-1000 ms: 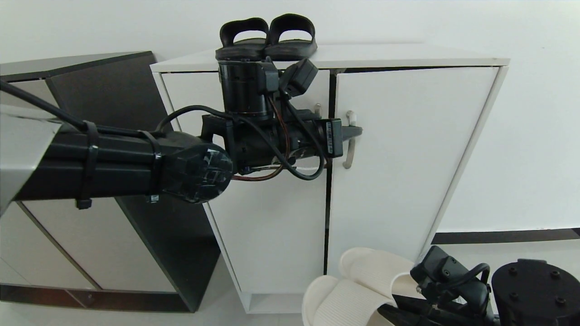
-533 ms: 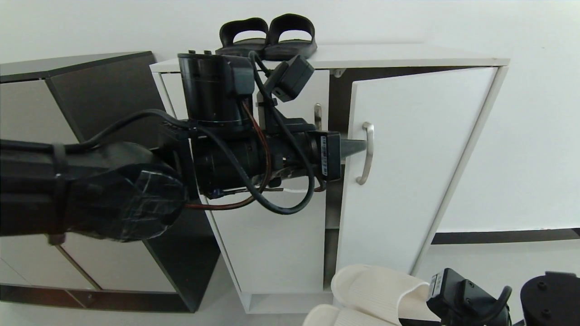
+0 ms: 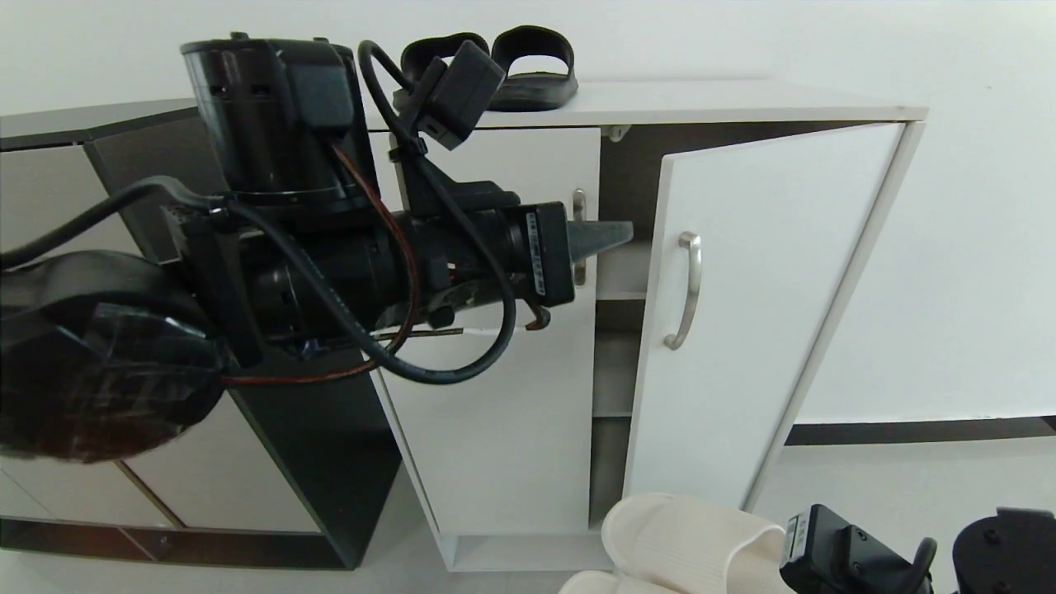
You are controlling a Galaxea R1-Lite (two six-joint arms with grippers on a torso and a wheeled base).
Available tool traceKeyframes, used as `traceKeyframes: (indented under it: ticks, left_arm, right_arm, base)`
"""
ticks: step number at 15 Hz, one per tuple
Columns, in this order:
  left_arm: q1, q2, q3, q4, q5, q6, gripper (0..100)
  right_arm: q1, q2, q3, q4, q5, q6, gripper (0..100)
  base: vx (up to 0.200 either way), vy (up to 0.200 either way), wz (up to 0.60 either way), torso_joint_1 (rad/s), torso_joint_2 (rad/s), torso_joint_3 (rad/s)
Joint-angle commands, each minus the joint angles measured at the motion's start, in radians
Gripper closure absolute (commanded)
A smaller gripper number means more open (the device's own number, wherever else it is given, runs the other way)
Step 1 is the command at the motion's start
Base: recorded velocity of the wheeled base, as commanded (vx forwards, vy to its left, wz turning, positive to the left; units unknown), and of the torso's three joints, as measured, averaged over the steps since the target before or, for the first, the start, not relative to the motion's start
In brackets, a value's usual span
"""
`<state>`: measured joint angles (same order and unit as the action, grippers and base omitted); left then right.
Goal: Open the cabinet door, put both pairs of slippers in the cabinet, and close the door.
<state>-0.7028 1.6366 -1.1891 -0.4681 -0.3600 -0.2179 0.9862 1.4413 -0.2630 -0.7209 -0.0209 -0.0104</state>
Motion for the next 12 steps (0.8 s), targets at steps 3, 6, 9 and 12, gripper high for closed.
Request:
traceKeyframes:
  ticks: [3,6,9,12]
  left_arm:
    - [0.058,0.106,-0.069,-0.052,-0.002,-0.04,100]
    - [0.052,0.146,-0.109,-0.057,-0.005,-0.054,100]
    - [0.042,0.226,-0.214,-0.046,-0.002,-0.052,100]
    - [0.006,0.249,-0.26,-0.014,0.0,-0.051,100]
  right_arm:
    - [0.002,0.004,0.001,0.001,-0.002,-0.002,100]
    - [0.005,0.014,0.001,0.006,-0.004,-0.002,100]
    - [0.023,0.022,0.001,0.006,-0.005,0.0,100]
    - [0.045,0.042,0.001,0.004,-0.008,0.001,100]
  base:
    - [0.0,0.0,0.0,0.0,0.0,0.0]
    - [0.0,0.0,0.0,0.0,0.0,0.0]
    - [0.0,0.0,0.0,0.0,0.0,0.0]
    - [0.0,0.0,0.0,0.0,0.0,0.0]
